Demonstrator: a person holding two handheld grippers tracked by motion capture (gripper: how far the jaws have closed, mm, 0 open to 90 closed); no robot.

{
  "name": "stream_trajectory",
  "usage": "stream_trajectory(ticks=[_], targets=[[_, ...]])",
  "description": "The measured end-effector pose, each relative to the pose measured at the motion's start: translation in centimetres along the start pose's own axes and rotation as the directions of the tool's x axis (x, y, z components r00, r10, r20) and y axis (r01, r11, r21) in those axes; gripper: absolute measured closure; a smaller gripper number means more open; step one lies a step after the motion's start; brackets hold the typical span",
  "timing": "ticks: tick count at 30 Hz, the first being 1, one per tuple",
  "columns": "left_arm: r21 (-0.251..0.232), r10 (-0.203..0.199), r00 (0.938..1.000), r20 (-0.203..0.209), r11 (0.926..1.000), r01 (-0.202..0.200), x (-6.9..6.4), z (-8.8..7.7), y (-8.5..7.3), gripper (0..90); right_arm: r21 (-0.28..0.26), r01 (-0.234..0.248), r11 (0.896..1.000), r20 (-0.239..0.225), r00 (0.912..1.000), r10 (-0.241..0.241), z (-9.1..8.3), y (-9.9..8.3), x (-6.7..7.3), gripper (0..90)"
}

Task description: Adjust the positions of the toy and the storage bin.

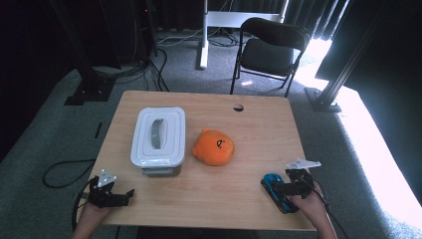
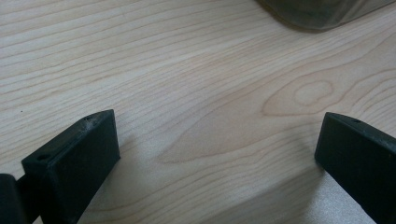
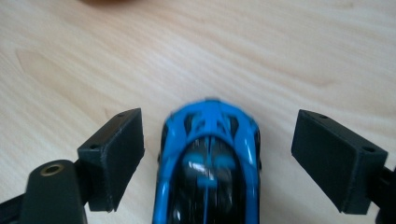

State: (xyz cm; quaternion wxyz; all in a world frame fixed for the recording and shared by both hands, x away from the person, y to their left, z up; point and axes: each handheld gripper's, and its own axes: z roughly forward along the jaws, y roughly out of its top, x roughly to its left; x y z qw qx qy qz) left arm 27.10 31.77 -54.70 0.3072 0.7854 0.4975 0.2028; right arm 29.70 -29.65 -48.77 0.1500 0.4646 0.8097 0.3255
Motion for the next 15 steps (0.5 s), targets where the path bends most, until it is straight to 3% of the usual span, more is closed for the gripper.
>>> stream_trajectory(ticks=[15], targets=[[0.0,0.0,1.0,0.0,1.0,0.0,0.0,0.0,0.0,0.2,-0.05,0.051,0.997,-0.04,0.9978,-0.053,2.5,5.7,0.8,16.2]])
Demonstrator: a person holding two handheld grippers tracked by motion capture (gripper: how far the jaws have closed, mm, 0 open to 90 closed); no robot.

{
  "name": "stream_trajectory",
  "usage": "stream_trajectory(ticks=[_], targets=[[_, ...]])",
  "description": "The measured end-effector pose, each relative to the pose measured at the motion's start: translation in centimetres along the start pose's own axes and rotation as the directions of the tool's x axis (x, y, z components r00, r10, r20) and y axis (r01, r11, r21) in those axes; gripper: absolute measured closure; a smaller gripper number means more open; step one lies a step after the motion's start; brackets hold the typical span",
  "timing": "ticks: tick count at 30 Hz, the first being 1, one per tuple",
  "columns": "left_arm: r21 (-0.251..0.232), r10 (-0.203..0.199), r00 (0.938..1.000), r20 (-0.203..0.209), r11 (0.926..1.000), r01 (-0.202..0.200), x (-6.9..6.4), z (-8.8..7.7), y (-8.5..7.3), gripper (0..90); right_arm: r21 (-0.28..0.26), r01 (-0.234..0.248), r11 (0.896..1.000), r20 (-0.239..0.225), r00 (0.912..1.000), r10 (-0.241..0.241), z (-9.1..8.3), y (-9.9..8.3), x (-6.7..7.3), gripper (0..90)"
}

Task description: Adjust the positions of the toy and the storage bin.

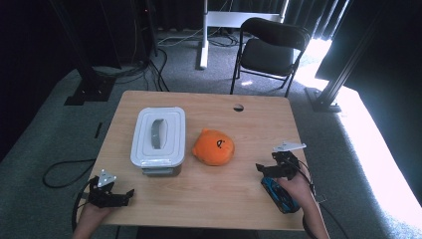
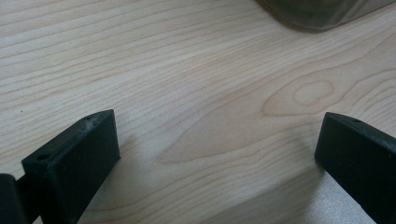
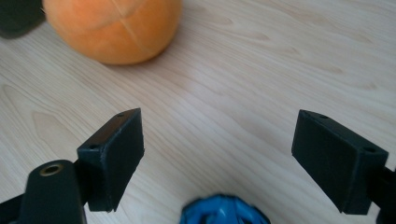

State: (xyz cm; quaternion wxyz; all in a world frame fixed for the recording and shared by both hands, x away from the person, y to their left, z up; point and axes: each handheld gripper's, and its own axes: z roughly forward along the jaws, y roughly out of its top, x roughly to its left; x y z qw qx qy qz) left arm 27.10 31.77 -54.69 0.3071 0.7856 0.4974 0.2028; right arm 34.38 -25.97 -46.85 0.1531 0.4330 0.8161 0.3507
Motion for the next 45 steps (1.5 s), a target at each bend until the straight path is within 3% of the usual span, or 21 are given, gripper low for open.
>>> stream_trajectory(ticks=[14,24,26,37,45], targets=[[0.0,0.0,1.0,0.0,1.0,0.0,0.0,0.0,0.0,0.2,-0.036,0.062,0.997,-0.063,0.9959,-0.065,2.5,4.3,1.9,17.1],[0.0,0.0,1.0,0.0,1.0,0.0,0.0,0.0,0.0,0.2,-0.057,0.082,0.995,-0.127,0.9879,-0.089,4.4,7.1,3.3,17.1],[0.0,0.0,1.0,0.0,1.0,0.0,0.0,0.0,0.0,0.2,-0.053,0.1,0.994,-0.122,0.9869,-0.106,4.7,7.5,3.6,17.1],[0.0,0.0,1.0,0.0,1.0,0.0,0.0,0.0,0.0,0.2,-0.045,0.145,0.988,-0.156,0.9763,-0.15,7.0,9.5,5.3,17.2],[0.0,0.0,1.0,0.0,1.0,0.0,0.0,0.0,0.0,0.2,-0.008,0.157,0.987,-0.161,0.9744,-0.157,9.5,9.9,6.0,18.8]])
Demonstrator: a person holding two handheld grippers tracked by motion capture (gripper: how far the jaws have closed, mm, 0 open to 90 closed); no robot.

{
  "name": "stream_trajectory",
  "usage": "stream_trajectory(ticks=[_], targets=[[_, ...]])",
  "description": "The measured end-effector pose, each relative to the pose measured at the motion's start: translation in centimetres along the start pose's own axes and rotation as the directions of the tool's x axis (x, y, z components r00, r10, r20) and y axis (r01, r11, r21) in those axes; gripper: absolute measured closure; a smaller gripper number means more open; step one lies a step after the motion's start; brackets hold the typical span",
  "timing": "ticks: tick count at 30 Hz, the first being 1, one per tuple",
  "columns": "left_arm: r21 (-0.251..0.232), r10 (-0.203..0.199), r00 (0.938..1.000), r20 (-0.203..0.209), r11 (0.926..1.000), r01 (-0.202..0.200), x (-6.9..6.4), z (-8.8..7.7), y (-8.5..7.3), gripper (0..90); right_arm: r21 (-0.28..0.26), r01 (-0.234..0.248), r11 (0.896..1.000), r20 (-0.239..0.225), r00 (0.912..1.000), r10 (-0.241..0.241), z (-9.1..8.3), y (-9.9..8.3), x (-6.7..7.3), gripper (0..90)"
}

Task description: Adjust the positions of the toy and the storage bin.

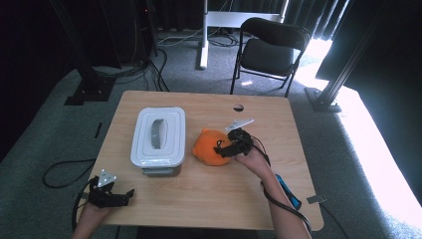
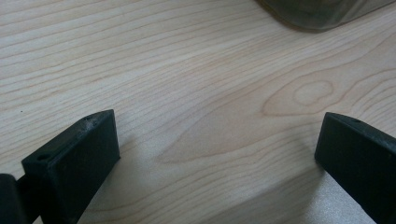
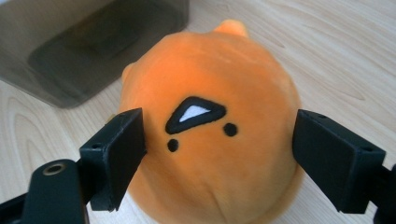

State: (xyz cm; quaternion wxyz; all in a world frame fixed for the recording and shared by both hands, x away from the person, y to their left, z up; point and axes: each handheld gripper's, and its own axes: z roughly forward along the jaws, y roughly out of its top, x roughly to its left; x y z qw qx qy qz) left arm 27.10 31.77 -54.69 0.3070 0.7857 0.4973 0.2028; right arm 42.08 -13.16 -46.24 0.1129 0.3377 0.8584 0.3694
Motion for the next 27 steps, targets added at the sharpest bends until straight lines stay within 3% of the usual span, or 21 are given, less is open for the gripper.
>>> stream_trajectory(ticks=[7,14,23,27], targets=[[0.0,0.0,1.0,0.0,1.0,0.0,0.0,0.0,0.0,0.2,-0.006,0.016,1.0,0.01,0.9998,-0.016,1.0,-0.4,0.1,30.6],[0.0,-0.001,1.0,-0.002,1.0,0.001,0.0,0.0,0.0,0.2,-0.032,-0.011,0.999,0.033,0.9994,0.012,1.6,-1.2,0.1,45.4],[0.0,-0.001,1.0,-0.002,1.0,0.001,0.0,0.0,0.0,0.2,0.028,-0.001,1.0,0.054,0.9985,0.0,1.3,-0.4,1.0,64.3],[0.0,-0.001,1.0,-0.001,1.0,0.001,0.0,0.0,0.0,0.2,0.005,-0.008,1.0,0.066,0.9978,0.008,0.5,-0.1,1.1,69.3]])
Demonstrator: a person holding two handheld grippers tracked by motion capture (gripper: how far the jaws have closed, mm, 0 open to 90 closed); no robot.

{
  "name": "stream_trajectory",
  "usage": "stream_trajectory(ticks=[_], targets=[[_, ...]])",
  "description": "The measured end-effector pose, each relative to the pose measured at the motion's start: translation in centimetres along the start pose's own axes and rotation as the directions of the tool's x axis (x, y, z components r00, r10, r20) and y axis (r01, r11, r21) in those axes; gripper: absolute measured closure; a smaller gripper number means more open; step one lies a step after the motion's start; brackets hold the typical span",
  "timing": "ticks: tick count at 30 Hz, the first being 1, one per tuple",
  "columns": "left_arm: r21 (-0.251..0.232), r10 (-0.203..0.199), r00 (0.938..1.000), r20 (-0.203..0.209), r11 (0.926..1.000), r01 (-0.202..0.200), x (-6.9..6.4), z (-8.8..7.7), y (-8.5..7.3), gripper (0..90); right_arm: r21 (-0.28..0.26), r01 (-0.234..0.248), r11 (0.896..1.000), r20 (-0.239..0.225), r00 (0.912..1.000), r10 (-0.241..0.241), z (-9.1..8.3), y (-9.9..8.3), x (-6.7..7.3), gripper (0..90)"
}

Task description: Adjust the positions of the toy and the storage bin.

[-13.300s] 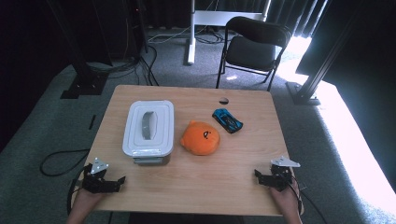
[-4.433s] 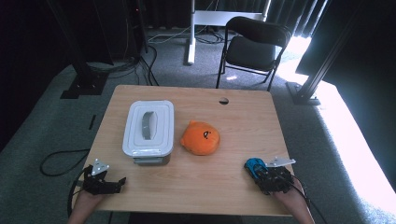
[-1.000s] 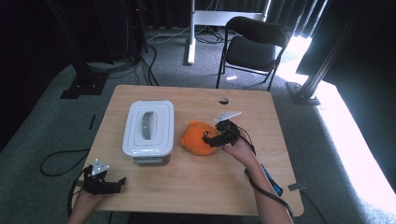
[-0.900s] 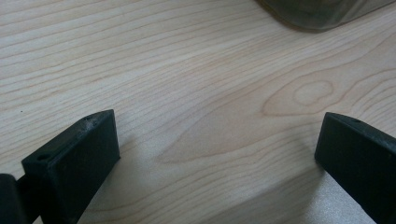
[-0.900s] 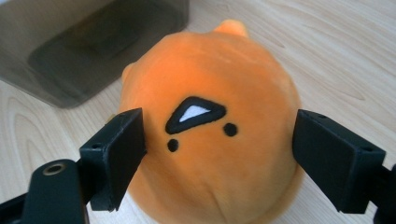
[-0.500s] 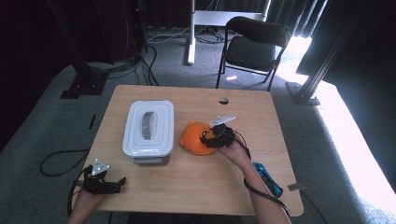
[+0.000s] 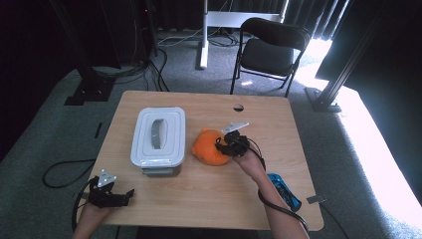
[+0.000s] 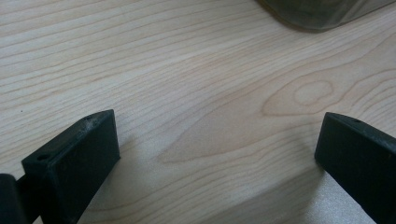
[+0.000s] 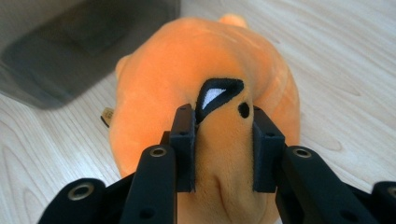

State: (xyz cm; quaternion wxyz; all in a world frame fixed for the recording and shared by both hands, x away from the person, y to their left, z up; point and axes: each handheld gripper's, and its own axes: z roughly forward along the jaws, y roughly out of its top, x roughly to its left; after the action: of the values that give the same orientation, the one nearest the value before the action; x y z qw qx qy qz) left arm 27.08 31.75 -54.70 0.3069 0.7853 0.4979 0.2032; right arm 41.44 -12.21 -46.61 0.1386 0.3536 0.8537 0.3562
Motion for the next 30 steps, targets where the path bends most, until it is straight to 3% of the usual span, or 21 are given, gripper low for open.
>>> stream_trajectory(ticks=[7,18,23,30], targets=[[0.0,0.0,1.0,0.0,1.0,0.0,0.0,0.0,0.0,0.2,-0.022,-0.014,1.0,0.034,0.9993,0.015,-1.3,0.0,-0.6,70.1],[0.0,0.0,1.0,0.0,1.0,0.0,0.0,0.0,0.0,0.2,-0.062,-0.091,0.994,0.109,0.9893,0.097,-4.6,-1.0,-3.9,70.0],[0.0,0.0,1.0,0.0,1.0,0.0,0.0,0.0,0.0,0.2,-0.084,-0.134,0.987,0.169,0.9746,0.147,-6.5,-1.8,-5.9,69.9],[0.0,0.0,1.0,0.0,1.0,0.0,0.0,0.0,0.0,0.2,-0.107,-0.204,0.973,0.238,0.945,0.225,-8.8,-3.3,-9.1,69.9]])
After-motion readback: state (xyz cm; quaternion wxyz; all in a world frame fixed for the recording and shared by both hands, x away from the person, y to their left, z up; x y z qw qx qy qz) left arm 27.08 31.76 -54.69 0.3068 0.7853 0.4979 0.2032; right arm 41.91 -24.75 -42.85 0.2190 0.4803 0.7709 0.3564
